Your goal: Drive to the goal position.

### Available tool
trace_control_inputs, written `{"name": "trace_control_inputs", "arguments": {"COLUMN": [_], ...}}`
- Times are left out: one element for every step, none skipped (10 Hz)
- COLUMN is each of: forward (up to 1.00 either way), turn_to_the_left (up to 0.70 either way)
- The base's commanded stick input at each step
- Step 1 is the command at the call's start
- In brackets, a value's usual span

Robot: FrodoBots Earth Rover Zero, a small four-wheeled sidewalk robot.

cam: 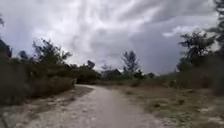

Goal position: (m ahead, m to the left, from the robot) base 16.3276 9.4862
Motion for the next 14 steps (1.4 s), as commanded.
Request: {"name": "trace_control_inputs", "arguments": {"forward": [0.85,0.85,0.85,0.85,0.85,0.85,0.85,0.85,0.85,0.85,0.85,0.85,0.85,0.85], "turn_to_the_left": [0.21,0.04,0.06,0.23,0.2,0.04,0.0,0.0,0.0,0.0,0.0,0.0,0.0,0.0]}}
